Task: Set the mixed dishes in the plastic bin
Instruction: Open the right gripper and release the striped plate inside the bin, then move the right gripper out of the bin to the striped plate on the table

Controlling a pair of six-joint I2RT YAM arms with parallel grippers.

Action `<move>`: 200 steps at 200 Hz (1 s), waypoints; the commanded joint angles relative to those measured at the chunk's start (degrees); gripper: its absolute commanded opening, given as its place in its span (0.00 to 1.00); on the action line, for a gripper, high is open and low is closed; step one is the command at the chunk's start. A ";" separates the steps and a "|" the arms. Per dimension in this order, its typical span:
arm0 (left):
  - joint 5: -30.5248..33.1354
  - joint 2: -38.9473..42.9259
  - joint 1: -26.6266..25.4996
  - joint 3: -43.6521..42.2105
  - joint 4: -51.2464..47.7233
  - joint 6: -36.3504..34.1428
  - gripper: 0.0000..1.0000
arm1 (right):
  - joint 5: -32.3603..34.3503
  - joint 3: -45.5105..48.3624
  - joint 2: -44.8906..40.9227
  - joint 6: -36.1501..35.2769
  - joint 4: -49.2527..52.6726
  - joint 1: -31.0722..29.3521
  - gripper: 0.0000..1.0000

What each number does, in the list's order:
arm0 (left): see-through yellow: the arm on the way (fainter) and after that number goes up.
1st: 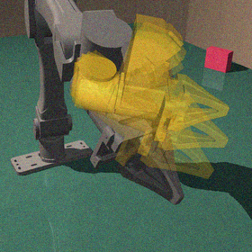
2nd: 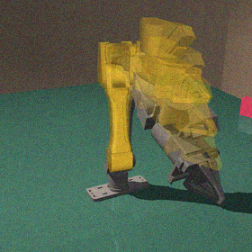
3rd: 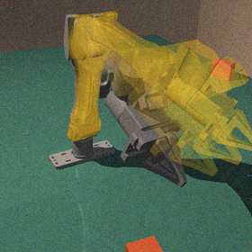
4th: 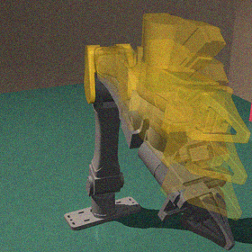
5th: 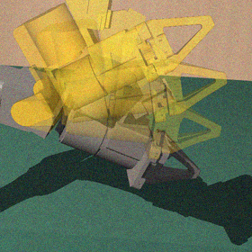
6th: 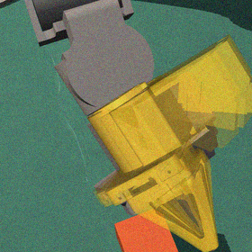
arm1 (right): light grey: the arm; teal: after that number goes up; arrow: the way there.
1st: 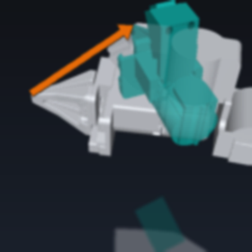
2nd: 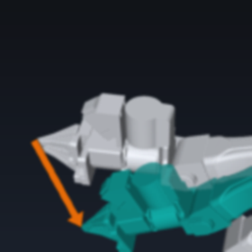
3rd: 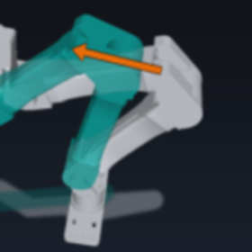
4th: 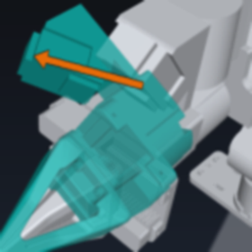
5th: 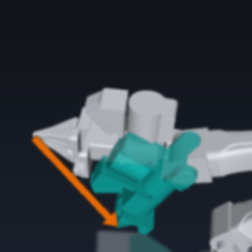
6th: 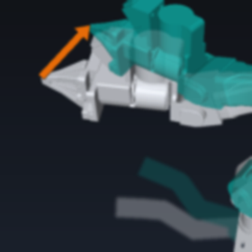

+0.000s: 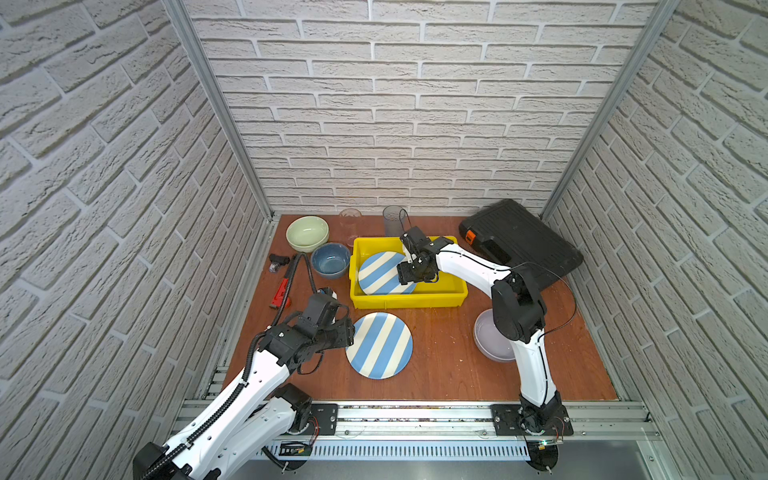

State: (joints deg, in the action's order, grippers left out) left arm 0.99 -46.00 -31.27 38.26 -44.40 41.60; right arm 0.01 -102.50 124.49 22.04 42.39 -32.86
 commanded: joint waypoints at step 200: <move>-0.76 -5.22 -0.14 -12.10 10.99 5.15 0.47 | -8.31 52.58 -55.86 8.38 -23.26 -6.36 0.56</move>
State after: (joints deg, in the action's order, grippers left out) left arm 0.21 -51.03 -31.27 27.49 -36.18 45.91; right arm -7.62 -55.92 72.69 26.35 27.81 -36.40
